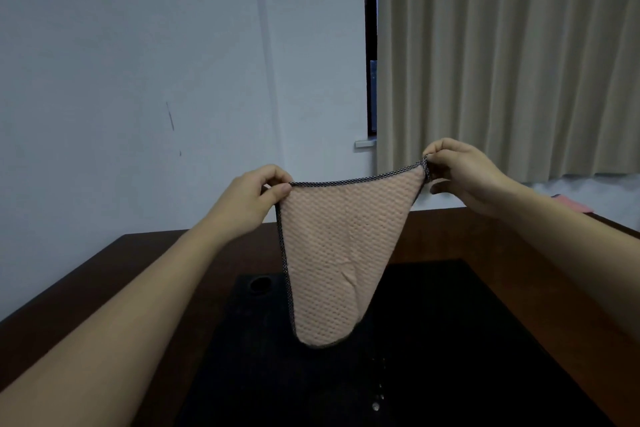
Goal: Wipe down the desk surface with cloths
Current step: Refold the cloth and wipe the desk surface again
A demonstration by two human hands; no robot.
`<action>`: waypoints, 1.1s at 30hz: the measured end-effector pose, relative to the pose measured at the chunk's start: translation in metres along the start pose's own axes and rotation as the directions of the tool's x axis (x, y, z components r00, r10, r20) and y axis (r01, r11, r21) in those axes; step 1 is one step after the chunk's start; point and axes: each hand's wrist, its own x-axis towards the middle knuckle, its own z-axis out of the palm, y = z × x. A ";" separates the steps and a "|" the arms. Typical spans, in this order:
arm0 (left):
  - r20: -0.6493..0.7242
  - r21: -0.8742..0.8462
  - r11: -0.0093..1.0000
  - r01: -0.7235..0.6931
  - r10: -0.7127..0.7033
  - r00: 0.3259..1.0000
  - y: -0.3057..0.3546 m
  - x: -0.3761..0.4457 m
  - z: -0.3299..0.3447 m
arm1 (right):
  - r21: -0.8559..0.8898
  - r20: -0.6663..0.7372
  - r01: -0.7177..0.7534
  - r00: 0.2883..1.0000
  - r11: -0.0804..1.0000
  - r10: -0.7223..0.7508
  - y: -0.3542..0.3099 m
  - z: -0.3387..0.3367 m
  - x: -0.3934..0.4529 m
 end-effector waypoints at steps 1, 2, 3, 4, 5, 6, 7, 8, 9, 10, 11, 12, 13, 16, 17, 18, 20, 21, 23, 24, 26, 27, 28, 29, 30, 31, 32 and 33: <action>0.010 -0.003 1.000 0.001 -0.001 1.000 0.001 0.001 -0.002 | 0.010 0.020 -0.010 1.000 1.000 0.009 -0.001 0.000 0.000; 0.015 -0.007 1.000 0.006 -0.006 1.000 0.002 0.001 -0.003 | 0.011 0.044 -0.020 0.999 1.000 0.020 -0.002 -0.001 -0.001; 0.019 -0.008 1.000 0.012 -0.012 1.000 0.002 0.000 -0.003 | -0.003 0.064 -0.029 0.998 1.000 0.029 -0.001 -0.002 -0.002; 0.024 -0.005 1.000 0.020 -0.020 1.000 0.002 -0.001 -0.002 | -0.027 0.083 -0.036 0.996 0.999 0.038 0.000 -0.003 -0.003; 0.028 -0.001 1.000 0.030 -0.030 0.999 0.003 -0.003 -0.001 | -0.057 0.103 -0.046 0.993 0.997 0.052 0.001 -0.003 -0.005; 0.029 -0.002 0.999 0.039 -0.039 0.999 0.003 -0.006 0.001 | -0.080 0.122 -0.058 0.990 0.995 0.068 0.003 -0.002 -0.008; 0.029 -0.008 0.999 0.043 -0.043 0.999 0.003 -0.008 0.004 | -0.088 0.136 -0.074 0.987 0.993 0.085 0.005 -0.002 -0.010; 0.029 -0.012 0.999 0.046 -0.046 0.999 0.004 -0.011 0.006 | -0.078 0.141 -0.096 0.984 0.992 0.107 0.007 -0.001 -0.012; 0.031 -0.011 0.999 0.047 -0.047 0.998 0.004 -0.013 0.007 | -0.059 0.139 -0.125 0.982 0.990 0.132 0.008 -0.002 -0.014; 0.035 -0.006 0.999 0.051 -0.051 0.998 0.004 -0.015 0.008 | -0.031 0.136 -0.155 0.978 0.987 0.158 0.009 -0.002 -0.015; 0.039 -0.003 0.998 0.059 -0.059 0.998 0.004 -0.016 0.008 | -0.013 0.142 -0.176 0.974 0.984 0.176 0.010 -0.004 -0.017; 0.043 -0.002 0.998 0.065 -0.065 0.997 0.004 -0.018 0.009 | -0.013 0.161 -0.180 0.970 0.984 0.179 0.011 -0.006 -0.018; 0.047 -0.003 0.998 0.069 -0.069 0.997 0.004 -0.018 0.008 | -0.043 0.194 -0.163 0.966 0.986 0.168 0.012 -0.009 -0.019; 0.063 -0.005 0.997 0.079 -0.079 0.995 0.007 -0.021 0.007 | -0.190 0.283 -0.056 0.953 0.980 0.110 0.010 -0.011 -0.028; 0.067 -0.006 0.997 0.081 -0.080 0.995 0.009 -0.022 0.006 | -0.221 0.289 -0.028 0.953 0.975 0.093 0.009 -0.012 -0.030; 0.071 -0.009 0.996 0.083 -0.082 0.994 0.010 -0.023 0.005 | -0.232 0.283 -0.020 0.955 0.973 0.087 0.008 -0.013 -0.031; 0.078 -0.025 0.995 0.094 -0.091 0.993 0.014 -0.025 0.003 | -0.238 0.271 -0.025 0.958 0.971 0.092 0.005 -0.014 -0.033; 0.081 -0.036 0.995 0.098 -0.095 0.992 0.017 -0.026 0.001 | -0.256 0.278 -0.023 0.956 0.967 0.096 0.002 -0.015 -0.034; 0.087 -0.053 0.994 0.097 -0.092 0.992 0.022 -0.030 -0.003 | -0.302 0.302 -0.020 0.946 0.953 0.116 -0.005 -0.018 -0.040; 0.091 -0.062 0.994 0.093 -0.087 0.992 0.026 -0.032 -0.006 | -0.319 0.315 -0.014 0.942 0.948 0.120 -0.010 -0.018 -0.045; 0.099 -0.078 0.993 0.083 -0.075 0.992 0.032 -0.036 -0.011 | -0.339 0.321 -0.002 0.940 0.941 0.117 -0.019 -0.019 -0.054; 0.106 -0.083 0.993 0.080 -0.071 0.992 0.035 -0.038 -0.014 | -0.341 0.315 0.004 0.943 0.940 0.111 -0.022 -0.019 -0.058; 0.116 -0.089 0.993 0.077 -0.066 0.991 0.038 -0.040 -0.015 | -0.337 0.309 0.006 0.945 0.941 0.105 -0.024 -0.020 -0.061; 0.127 -0.094 0.993 0.075 -0.062 0.990 0.040 -0.041 -0.017 | -0.333 0.308 0.002 0.946 0.943 0.106 -0.025 -0.021 -0.063; 0.143 -0.101 0.992 0.076 -0.061 0.988 0.040 -0.042 -0.017 | -0.327 0.310 -0.007 0.944 0.945 0.115 -0.025 -0.022 -0.064; 0.159 -0.107 0.991 0.079 -0.061 0.985 0.040 -0.042 -0.016 | -0.325 0.316 -0.018 0.940 0.946 0.127 -0.025 -0.023 -0.065; 0.173 -0.109 0.991 0.079 -0.060 0.983 0.038 -0.042 -0.015 | -0.324 0.323 -0.031 0.936 0.945 0.142 -0.024 -0.025 -0.064; 0.182 -0.108 0.991 0.079 -0.058 0.982 0.036 -0.041 -0.012 | -0.326 0.328 -0.045 0.931 0.944 0.158 -0.021 -0.026 -0.062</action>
